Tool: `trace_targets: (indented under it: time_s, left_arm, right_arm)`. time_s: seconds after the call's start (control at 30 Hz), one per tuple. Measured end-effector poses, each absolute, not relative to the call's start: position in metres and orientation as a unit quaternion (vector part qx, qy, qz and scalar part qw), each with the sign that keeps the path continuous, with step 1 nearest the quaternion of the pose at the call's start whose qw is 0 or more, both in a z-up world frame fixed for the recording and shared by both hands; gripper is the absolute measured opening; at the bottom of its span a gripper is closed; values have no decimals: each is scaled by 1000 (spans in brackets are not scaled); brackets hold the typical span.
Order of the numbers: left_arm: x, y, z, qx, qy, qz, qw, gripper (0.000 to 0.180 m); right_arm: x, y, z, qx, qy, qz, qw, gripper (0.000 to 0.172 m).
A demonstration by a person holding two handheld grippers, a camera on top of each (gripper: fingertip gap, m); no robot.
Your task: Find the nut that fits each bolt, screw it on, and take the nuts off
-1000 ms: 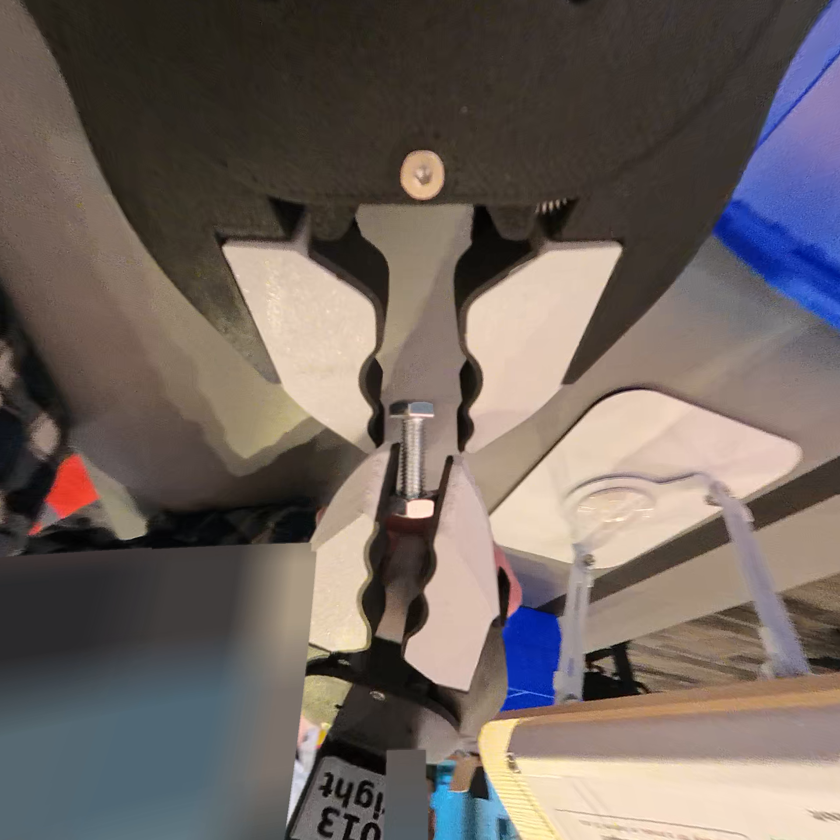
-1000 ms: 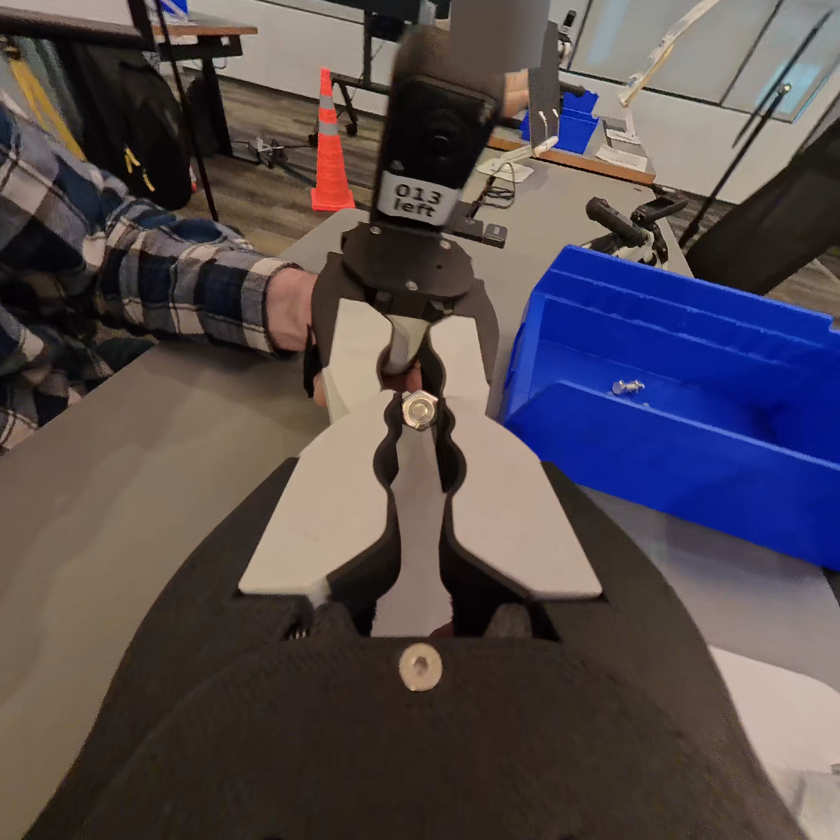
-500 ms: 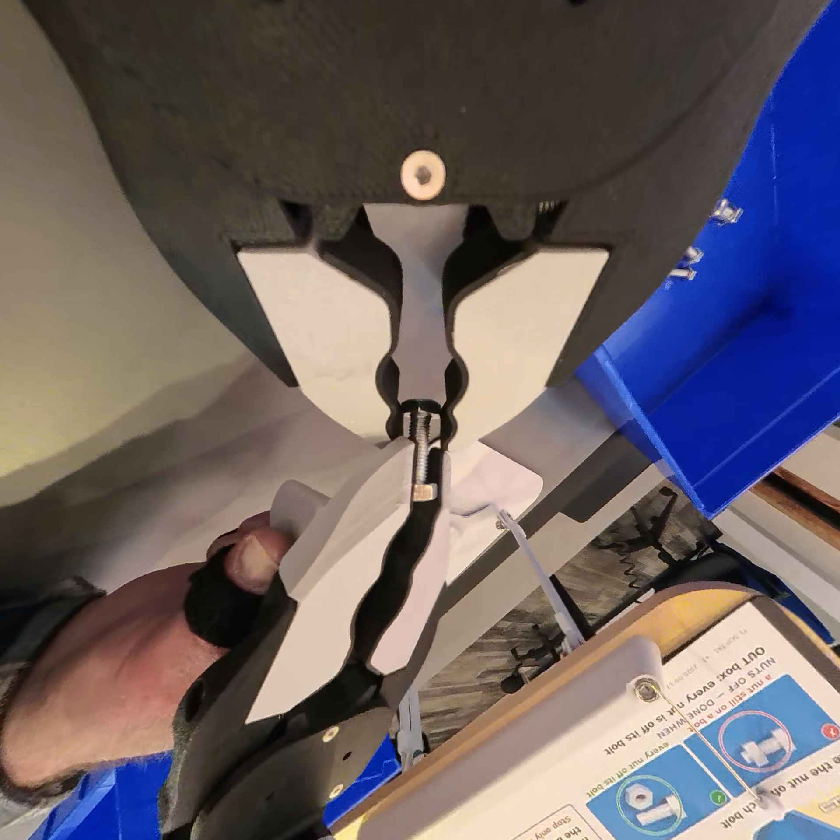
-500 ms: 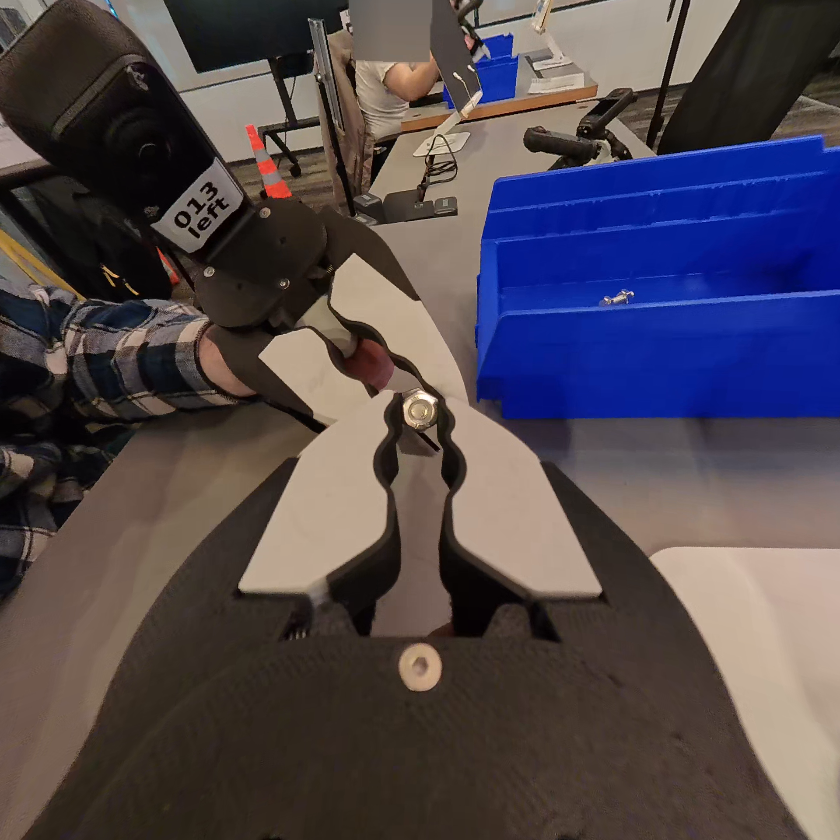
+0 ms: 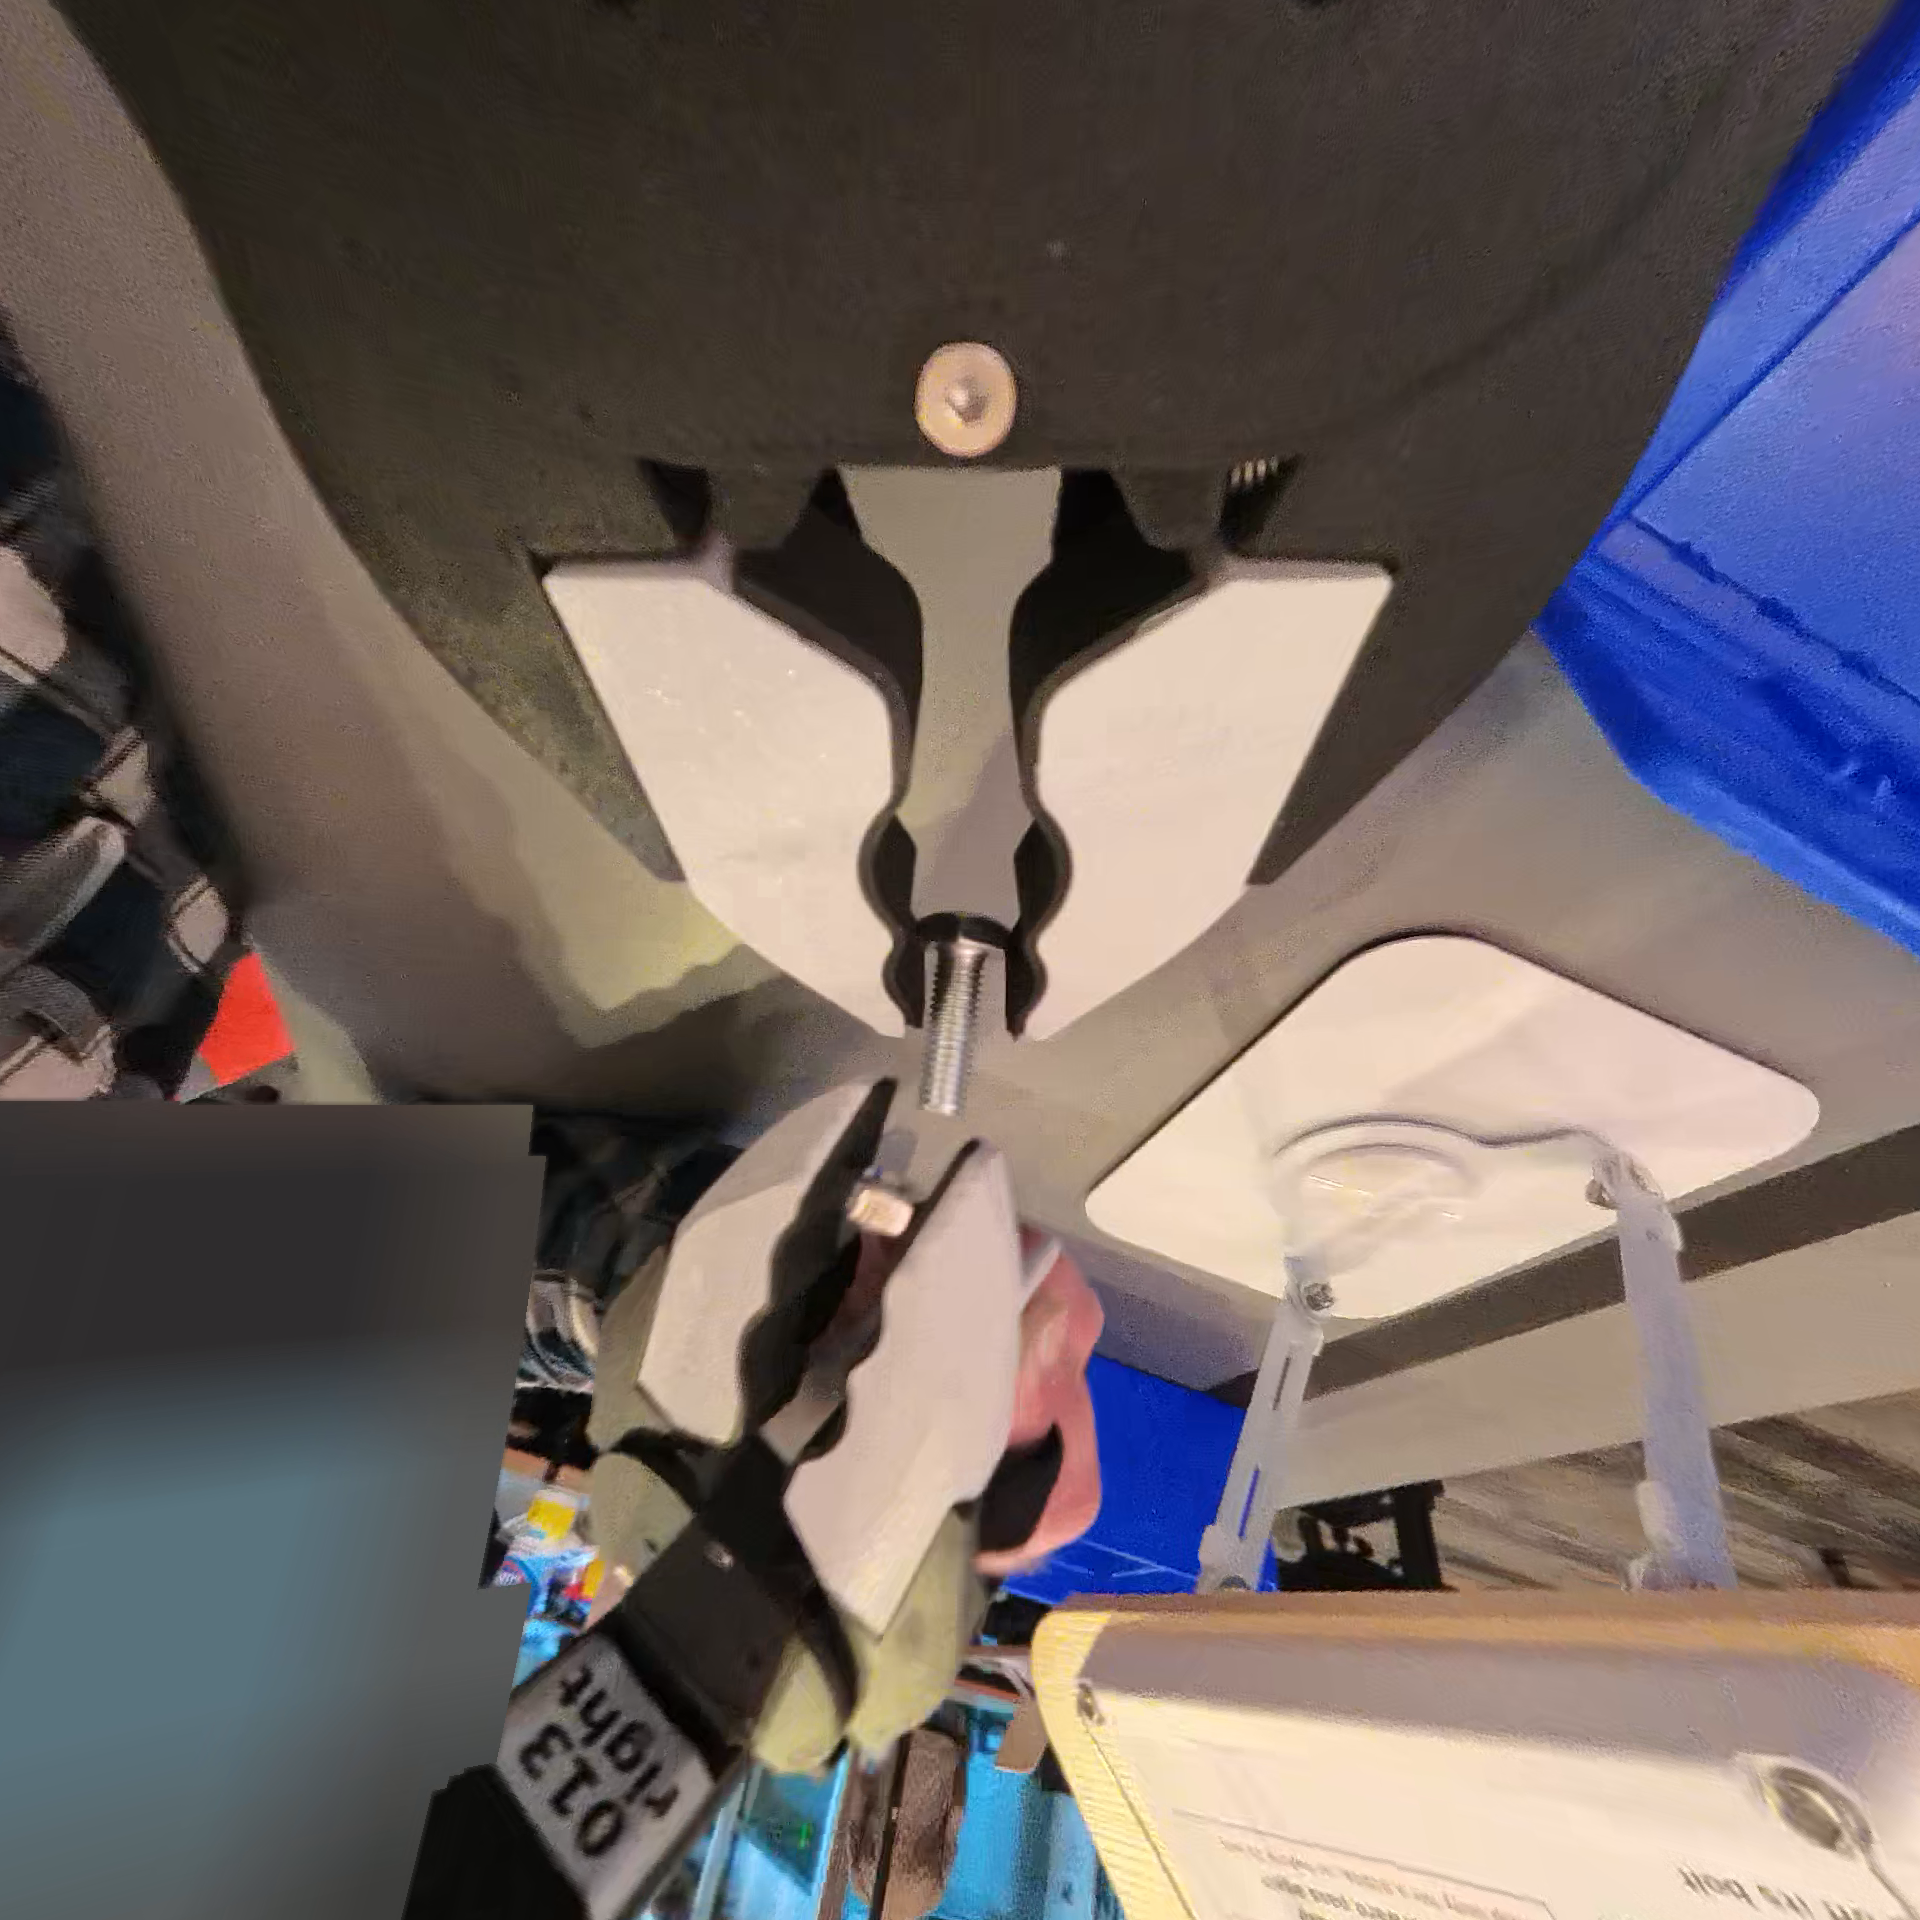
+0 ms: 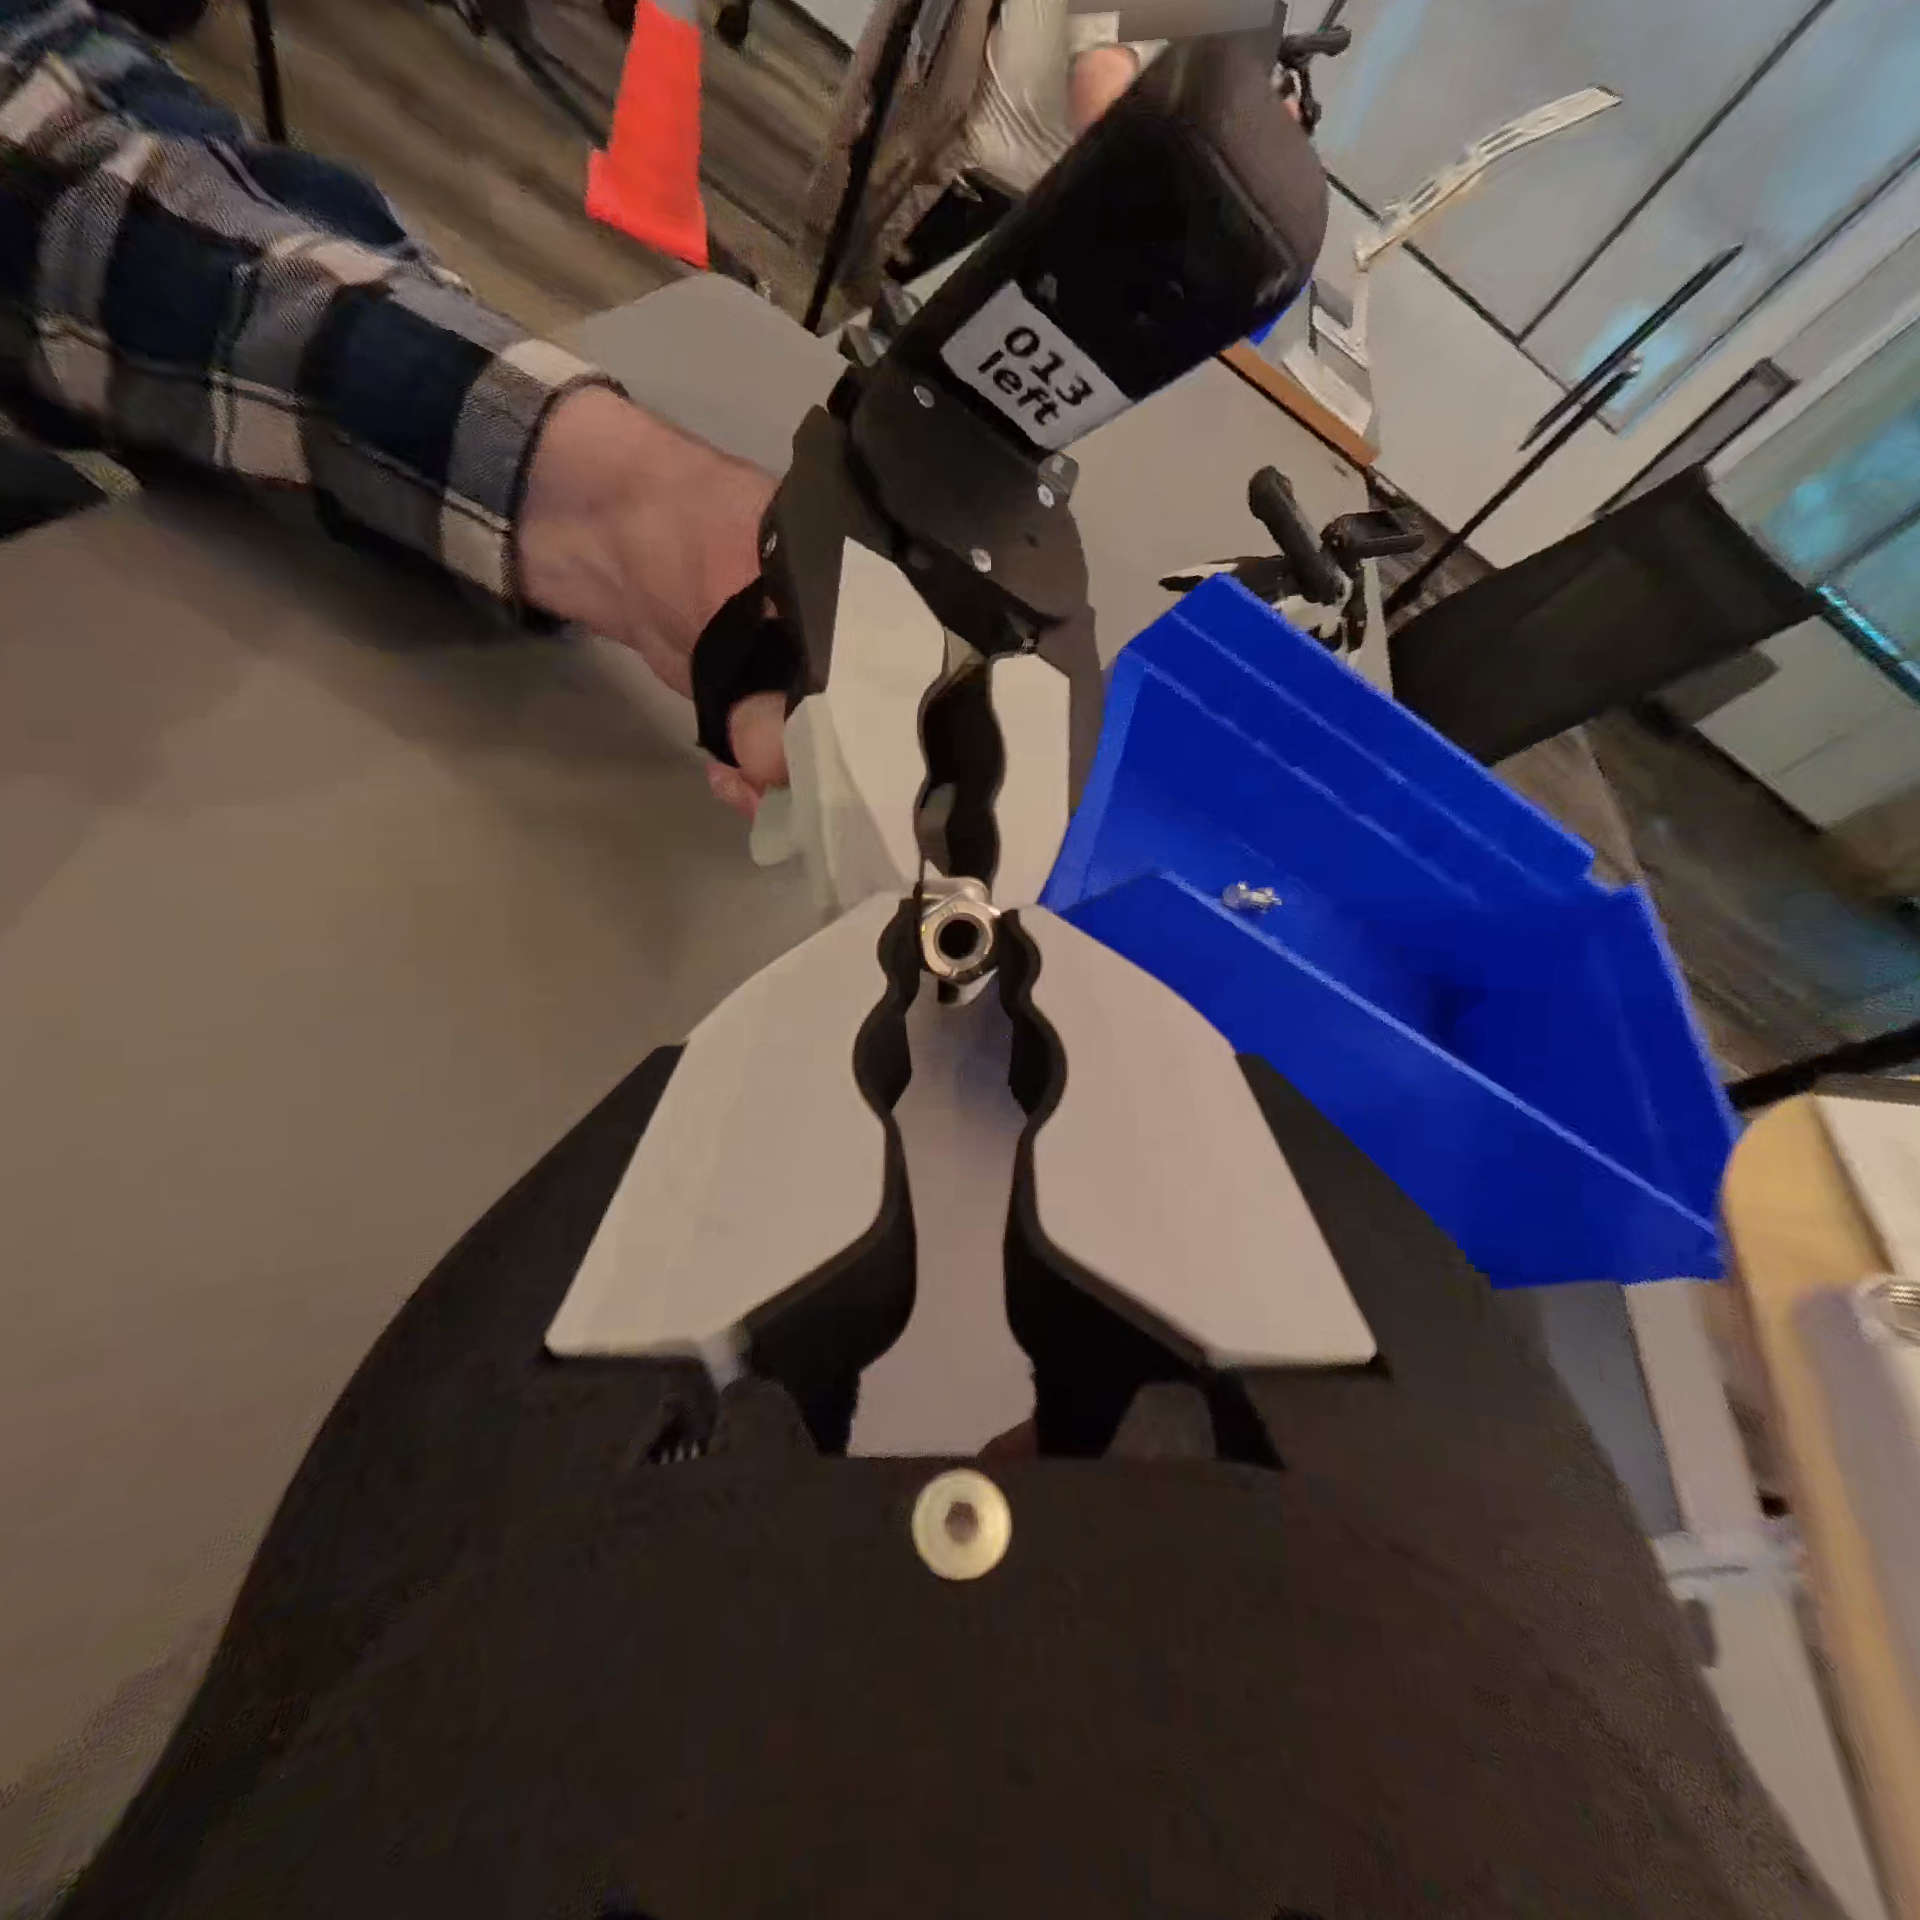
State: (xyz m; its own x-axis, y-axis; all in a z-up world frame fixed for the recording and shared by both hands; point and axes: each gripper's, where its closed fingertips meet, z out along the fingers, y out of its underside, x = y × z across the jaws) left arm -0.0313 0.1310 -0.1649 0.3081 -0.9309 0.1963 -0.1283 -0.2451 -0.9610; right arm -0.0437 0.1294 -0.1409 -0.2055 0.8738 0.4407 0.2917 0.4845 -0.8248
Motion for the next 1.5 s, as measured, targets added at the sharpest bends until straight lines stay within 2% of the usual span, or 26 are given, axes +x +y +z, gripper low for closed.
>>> trace_targets:
  time_s: [0.2, 0.37, 0.47, 0.6, 0.8, 0.9, 1.13, 1.5]
  left_arm:
    - [-33, 135, -167, -666, 390, -430, 468, 14]
    - [-37, 138, -165, -666, 387, -418, 481, 15]
    - [-34, 137, -168, -667, 398, -405, 482, 15]
    - [-34, 136, -166, -663, 400, -404, 486, 15]
    - [-30, 136, -168, -664, 404, -400, 486, 15]
    - [-30, 138, -170, -666, 403, -394, 489, 15]
    - [-35, 141, -172, -670, 402, -385, 490, 15]
    - [-38, 143, -169, -669, 397, -383, 499, 15]
  right_arm:
    - [-37, 145, -124, -449, -683, 296, 494, 16]
    - [16, 178, -56, -482, -613, 266, 566, 15]
    - [77, 206, -15, -514, -563, 186, 620, 15]
    - [189, 247, -1, -596, -492, 39, 633, 15]
    - [345, 299, -65, -754, -380, -56, 533, 15]
    - [376, 313, -109, -808, -358, -35, 467, 16]
    - [405, 323, -193, -868, -375, -87, 313, 16]
    - [409, 325, -244, -899, -355, -56, 249, 16]
